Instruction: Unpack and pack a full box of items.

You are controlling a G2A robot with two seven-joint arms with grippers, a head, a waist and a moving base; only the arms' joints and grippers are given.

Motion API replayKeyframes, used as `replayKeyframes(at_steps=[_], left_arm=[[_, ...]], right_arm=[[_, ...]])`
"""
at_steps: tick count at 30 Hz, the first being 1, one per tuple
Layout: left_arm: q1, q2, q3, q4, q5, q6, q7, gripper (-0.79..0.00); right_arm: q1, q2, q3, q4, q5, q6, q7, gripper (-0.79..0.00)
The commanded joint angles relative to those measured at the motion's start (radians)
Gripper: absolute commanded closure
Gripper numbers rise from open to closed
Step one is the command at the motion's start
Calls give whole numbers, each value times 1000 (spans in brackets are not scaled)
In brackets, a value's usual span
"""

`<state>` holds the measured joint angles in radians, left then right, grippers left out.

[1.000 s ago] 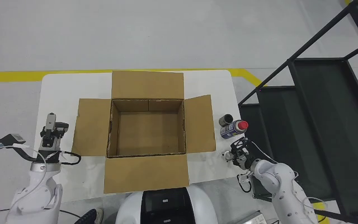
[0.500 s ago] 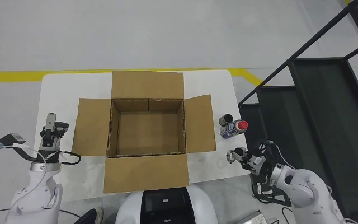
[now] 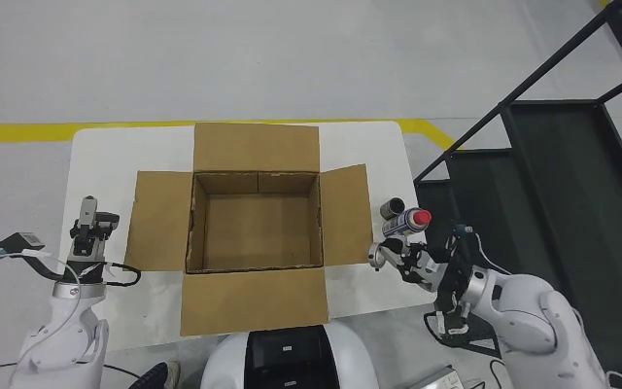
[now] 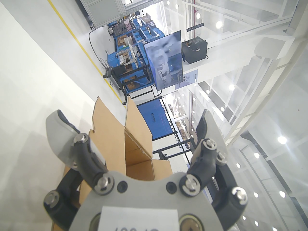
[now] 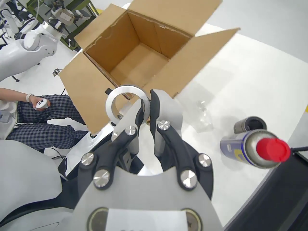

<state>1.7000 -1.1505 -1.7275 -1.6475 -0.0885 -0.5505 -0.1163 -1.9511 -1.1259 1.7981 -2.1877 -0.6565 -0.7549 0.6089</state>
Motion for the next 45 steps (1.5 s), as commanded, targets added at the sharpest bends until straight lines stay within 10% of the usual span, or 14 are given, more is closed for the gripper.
replayKeyframes(at_steps=[1,28,45], left_arm=[[0,0,0,0,0,0,0,-785],[0,0,0,0,0,0,0,-785],[0,0,0,0,0,0,0,-785]], right_arm=[[43,4,-44,-23,17,25,52,0],[186,11,-211,15,-13,148,117,0],[668,-40,-753,227,-387,489,294,0]])
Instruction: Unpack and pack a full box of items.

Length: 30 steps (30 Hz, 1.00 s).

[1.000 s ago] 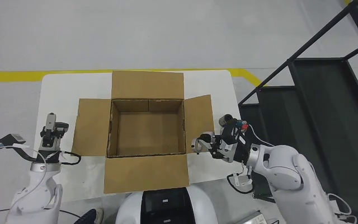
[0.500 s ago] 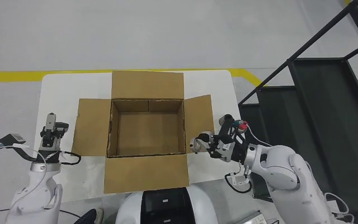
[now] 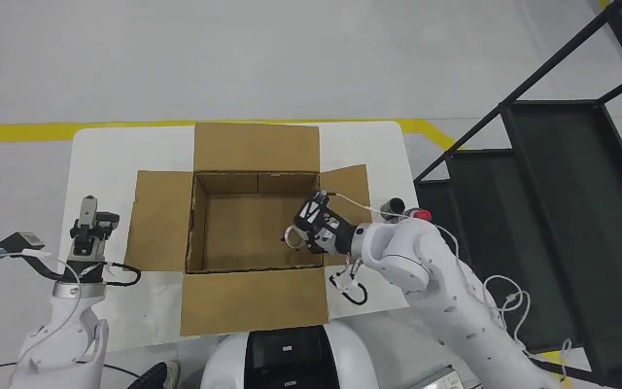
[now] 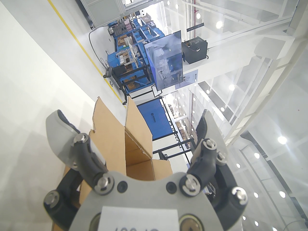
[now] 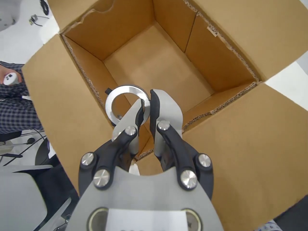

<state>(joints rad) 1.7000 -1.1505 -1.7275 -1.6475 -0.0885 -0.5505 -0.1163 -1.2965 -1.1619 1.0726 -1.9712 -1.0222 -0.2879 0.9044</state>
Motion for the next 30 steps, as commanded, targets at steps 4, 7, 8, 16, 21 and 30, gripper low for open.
replayKeyframes(at_steps=[4,7,8,16,21,30], left_arm=[[0,0,0,0,0,0,0,-785],[0,0,0,0,0,0,0,-785],[0,0,0,0,0,0,0,-785],[0,0,0,0,0,0,0,-785],[0,0,0,0,0,0,0,-785],[0,0,0,0,0,0,0,-785]], right_arm=[[67,-21,-116,58,-125,110,15,0],[103,-35,-176,86,-218,178,38,0],[115,-40,-194,98,-247,196,48,0],[200,-81,-307,210,-324,260,104,0],[240,-105,-346,272,-327,276,93,0],[334,-161,-417,428,-301,308,82,0]])
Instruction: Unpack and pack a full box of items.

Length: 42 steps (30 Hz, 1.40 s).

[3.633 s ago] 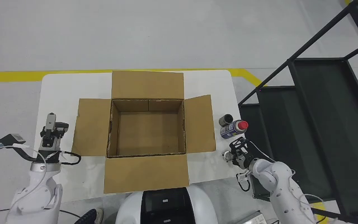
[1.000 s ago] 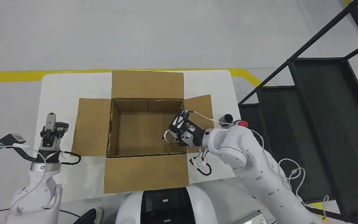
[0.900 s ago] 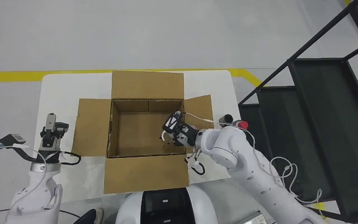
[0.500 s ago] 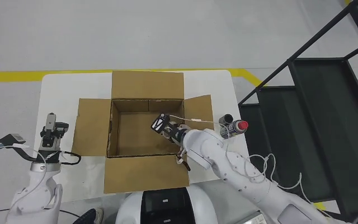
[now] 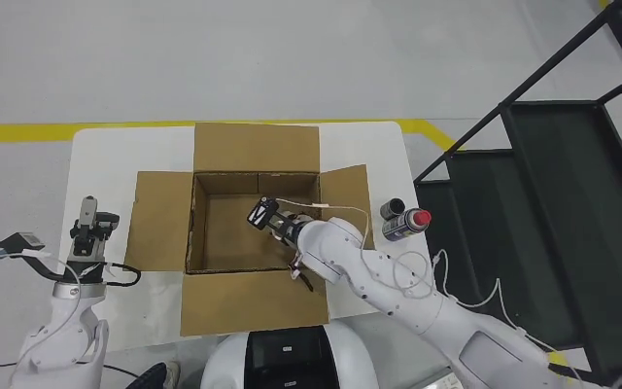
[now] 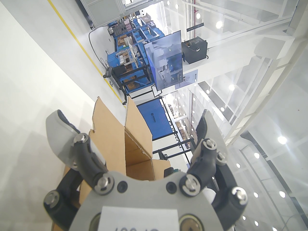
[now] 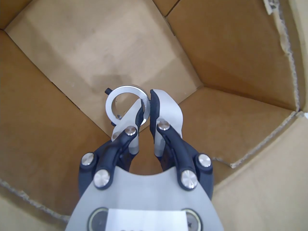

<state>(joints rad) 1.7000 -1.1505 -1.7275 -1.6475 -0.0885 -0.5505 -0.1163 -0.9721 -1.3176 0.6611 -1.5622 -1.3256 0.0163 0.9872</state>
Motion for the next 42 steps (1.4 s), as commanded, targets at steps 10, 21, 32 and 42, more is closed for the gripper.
replayKeyframes(at_steps=[10,21,32,42], left_arm=[[0,0,0,0,0,0,0,-785],[0,0,0,0,0,0,0,-785],[0,0,0,0,0,0,0,-785],[0,0,0,0,0,0,0,-785]], right_arm=[[95,-71,-68,194,32,28,14,0],[136,-120,-87,313,41,55,26,-348],[38,-83,38,117,20,14,15,-785],[-278,15,365,-371,155,-223,-89,-785]])
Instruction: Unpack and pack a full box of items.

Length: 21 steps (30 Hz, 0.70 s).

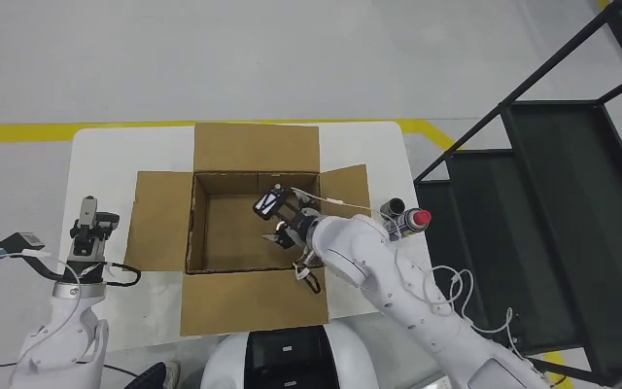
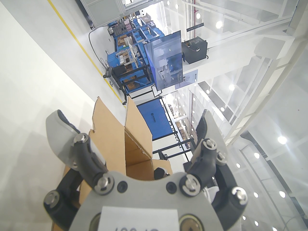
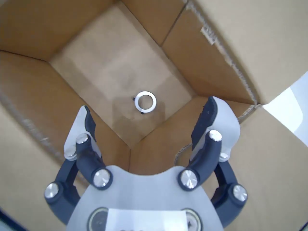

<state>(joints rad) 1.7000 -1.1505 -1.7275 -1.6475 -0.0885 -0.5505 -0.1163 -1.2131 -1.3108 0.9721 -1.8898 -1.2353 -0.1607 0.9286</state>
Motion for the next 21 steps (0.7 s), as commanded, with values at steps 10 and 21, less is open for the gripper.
replayKeyframes(at_steps=[10,21], left_arm=[[0,0,0,0,0,0,0,-785],[0,0,0,0,0,0,0,-785]], right_arm=[[-283,70,392,-169,218,-448,-355,-785],[-516,97,671,-82,169,-585,-811,-785]])
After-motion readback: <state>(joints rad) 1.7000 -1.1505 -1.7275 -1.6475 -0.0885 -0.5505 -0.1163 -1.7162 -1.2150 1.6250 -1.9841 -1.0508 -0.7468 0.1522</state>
